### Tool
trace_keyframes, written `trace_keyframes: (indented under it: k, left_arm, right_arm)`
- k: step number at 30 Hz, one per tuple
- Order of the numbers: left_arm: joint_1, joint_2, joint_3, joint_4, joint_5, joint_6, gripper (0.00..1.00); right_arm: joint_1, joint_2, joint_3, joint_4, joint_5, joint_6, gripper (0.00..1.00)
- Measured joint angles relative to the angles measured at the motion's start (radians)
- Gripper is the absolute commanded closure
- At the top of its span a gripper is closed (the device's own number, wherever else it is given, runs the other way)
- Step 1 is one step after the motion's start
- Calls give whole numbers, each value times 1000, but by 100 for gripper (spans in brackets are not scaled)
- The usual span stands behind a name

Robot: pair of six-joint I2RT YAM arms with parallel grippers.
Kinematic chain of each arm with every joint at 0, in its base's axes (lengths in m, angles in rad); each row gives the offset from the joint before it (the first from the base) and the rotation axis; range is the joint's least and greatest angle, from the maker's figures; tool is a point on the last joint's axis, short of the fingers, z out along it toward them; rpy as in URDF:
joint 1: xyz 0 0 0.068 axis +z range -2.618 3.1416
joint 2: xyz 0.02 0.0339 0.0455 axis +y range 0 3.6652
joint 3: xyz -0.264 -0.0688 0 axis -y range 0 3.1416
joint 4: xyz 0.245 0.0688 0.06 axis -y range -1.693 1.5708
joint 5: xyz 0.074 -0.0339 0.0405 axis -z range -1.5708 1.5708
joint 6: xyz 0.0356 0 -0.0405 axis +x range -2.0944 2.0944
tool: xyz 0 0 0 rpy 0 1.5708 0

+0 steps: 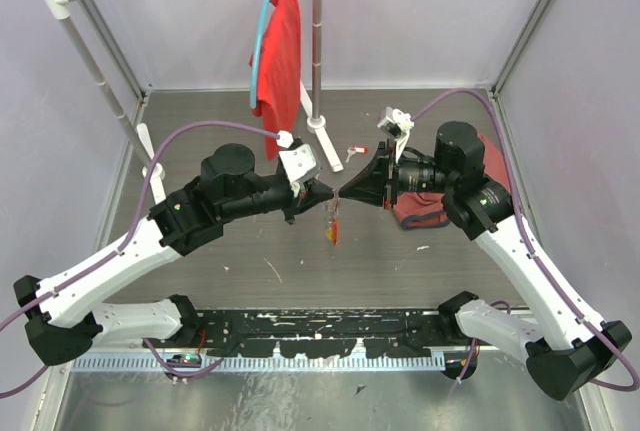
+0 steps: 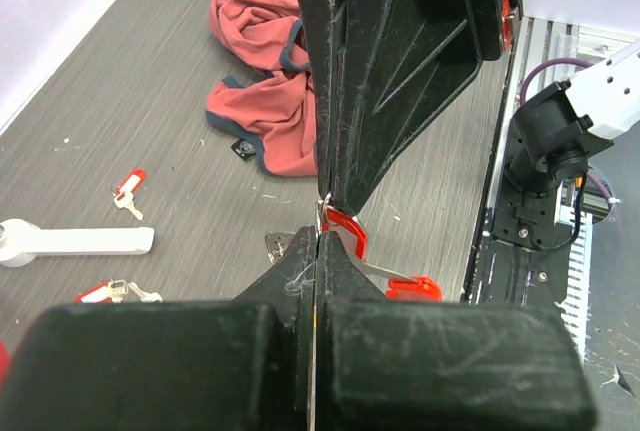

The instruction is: Put the keys on the keyring

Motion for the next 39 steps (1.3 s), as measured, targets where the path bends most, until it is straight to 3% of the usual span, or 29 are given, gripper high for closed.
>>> trace_keyframes:
  k: [29, 39]
  left_arm:
    - [-1, -29, -3, 8, -27, 0, 100]
    - [-1, -39, -19, 34, -19, -8, 100]
  right_arm:
    - [6, -9, -7, 0, 58, 6, 99]
    - [6, -9, -8, -1, 62, 6, 84]
